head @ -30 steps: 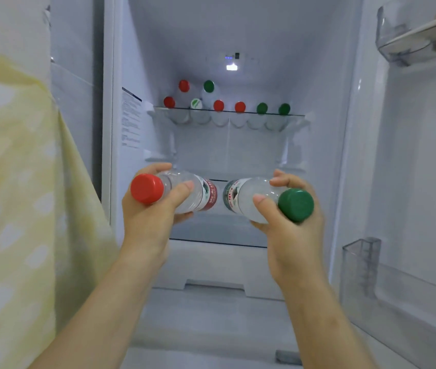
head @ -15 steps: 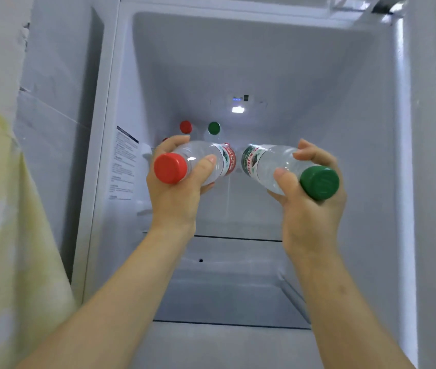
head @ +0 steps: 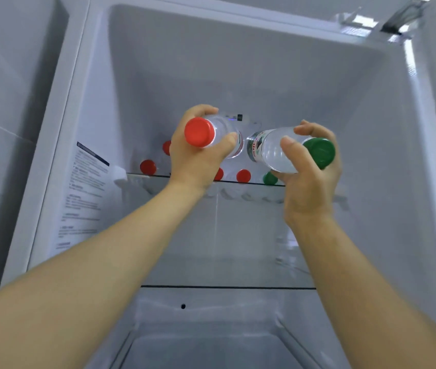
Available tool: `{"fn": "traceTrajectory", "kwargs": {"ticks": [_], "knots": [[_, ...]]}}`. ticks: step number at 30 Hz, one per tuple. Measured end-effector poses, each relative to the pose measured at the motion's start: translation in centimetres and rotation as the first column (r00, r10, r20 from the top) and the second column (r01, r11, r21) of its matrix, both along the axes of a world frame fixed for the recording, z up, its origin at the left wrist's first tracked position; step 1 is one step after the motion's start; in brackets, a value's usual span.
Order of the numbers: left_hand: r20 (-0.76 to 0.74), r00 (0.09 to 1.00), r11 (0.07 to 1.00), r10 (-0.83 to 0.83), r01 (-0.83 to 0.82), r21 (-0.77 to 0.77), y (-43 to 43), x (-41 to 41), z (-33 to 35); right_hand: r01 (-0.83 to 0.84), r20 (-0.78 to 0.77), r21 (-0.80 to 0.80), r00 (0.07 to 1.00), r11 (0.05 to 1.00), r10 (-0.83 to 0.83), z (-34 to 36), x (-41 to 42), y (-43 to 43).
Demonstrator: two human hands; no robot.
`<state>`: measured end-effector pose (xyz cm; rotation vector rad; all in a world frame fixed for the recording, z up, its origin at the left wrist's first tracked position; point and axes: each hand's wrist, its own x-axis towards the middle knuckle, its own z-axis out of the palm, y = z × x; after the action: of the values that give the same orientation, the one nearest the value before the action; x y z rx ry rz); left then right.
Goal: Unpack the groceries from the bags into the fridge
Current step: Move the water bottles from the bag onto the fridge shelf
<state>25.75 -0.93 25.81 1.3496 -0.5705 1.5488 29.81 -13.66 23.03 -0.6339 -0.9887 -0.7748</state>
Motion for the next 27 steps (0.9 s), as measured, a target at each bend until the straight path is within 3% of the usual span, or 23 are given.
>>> {"fn": "traceTrajectory", "kwargs": {"ticks": [12,16,18,22,27], "knots": [[-0.077,0.959,0.928,0.272,-0.24,0.285,1.3,7.4,2.7,0.066,-0.095,-0.128,0.992,0.99,-0.078,3.5,5.9,0.4],[-0.185,0.926,0.91,0.328,-0.258,0.324,1.7,8.2,4.0,0.105,-0.118,-0.188,0.985,0.977,-0.128,3.6,7.0,0.5],[-0.191,0.877,0.854,0.44,-0.344,0.39,1.8,8.7,4.6,0.118,-0.115,-0.219,0.983,0.968,-0.146,3.8,7.3,0.4],[-0.139,0.69,0.652,0.71,-0.57,0.5,2.2,9.9,5.4,0.183,-0.094,-0.273,0.972,0.944,-0.215,4.7,7.7,0.5],[-0.191,0.588,0.595,0.786,-0.636,0.491,2.1,10.8,5.7,0.229,-0.111,-0.296,0.956,0.927,-0.272,5.1,9.0,0.7]]}}
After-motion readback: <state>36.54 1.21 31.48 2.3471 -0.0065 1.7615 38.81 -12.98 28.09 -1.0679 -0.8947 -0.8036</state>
